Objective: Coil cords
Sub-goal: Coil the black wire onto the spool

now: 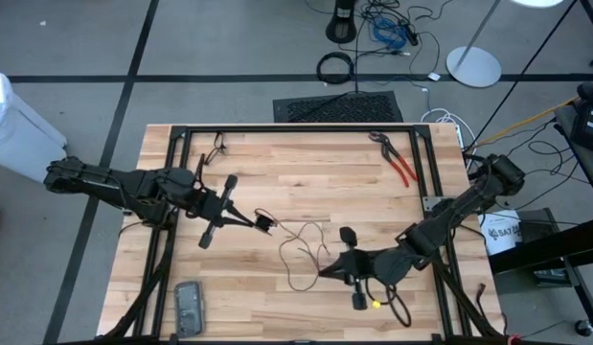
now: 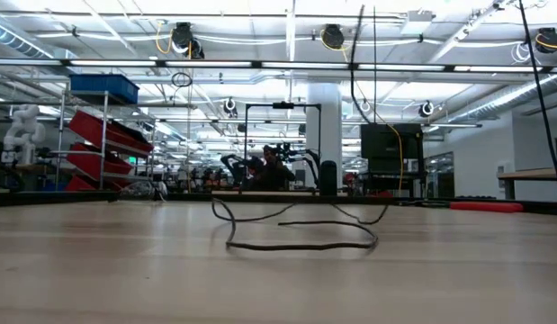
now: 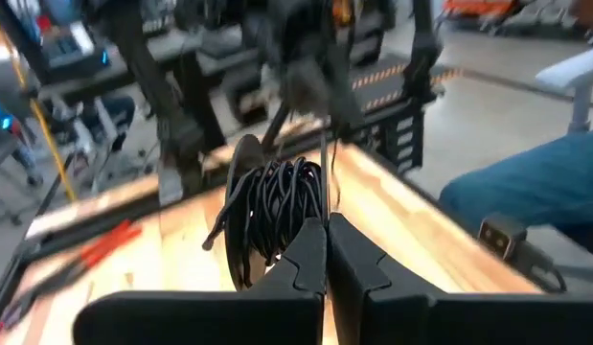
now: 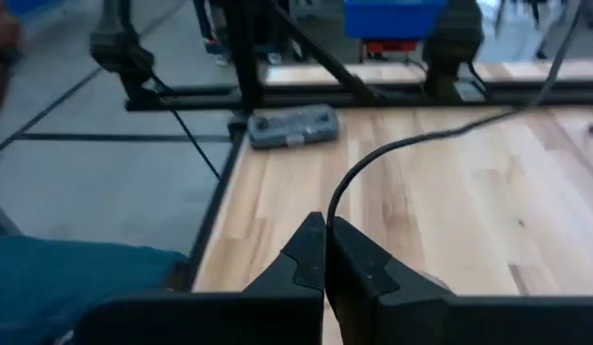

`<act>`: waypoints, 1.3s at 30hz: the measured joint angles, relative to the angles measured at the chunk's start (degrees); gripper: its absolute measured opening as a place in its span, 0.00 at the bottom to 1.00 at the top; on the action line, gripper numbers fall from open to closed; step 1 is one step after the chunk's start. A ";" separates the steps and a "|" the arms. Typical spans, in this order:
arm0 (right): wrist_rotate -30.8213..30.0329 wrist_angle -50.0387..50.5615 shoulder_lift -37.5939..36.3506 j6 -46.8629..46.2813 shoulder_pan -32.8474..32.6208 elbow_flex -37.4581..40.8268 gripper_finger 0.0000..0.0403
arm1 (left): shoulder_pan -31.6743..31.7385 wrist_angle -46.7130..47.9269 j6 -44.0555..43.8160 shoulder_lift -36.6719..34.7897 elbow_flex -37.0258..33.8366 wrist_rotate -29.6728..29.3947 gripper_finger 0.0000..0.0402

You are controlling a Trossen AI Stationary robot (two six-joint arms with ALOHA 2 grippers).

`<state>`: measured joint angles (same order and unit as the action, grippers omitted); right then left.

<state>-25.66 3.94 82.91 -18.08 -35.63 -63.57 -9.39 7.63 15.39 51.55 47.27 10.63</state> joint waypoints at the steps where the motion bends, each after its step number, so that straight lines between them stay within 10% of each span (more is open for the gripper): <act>1: -0.19 0.89 0.15 -0.70 -0.01 0.00 0.00 | 0.00 -1.07 0.12 0.00 0.00 0.76 0.00; 18: -1.31 -11.55 10.70 4.87 12.00 0.04 0.00 | -1.04 -24.04 0.05 2.93 0.00 13.38 0.00; 30: 11.51 -25.20 21.32 3.84 15.86 0.02 0.00 | -3.19 -40.16 -1.61 7.13 0.04 13.13 0.00; 39: 17.13 -22.95 19.89 1.82 10.46 0.02 0.00 | -2.35 -33.70 -1.51 6.84 0.04 5.37 0.00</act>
<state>-8.53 -19.01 102.80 -16.26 -25.17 -63.55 -11.74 -26.07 13.88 58.39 47.31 16.00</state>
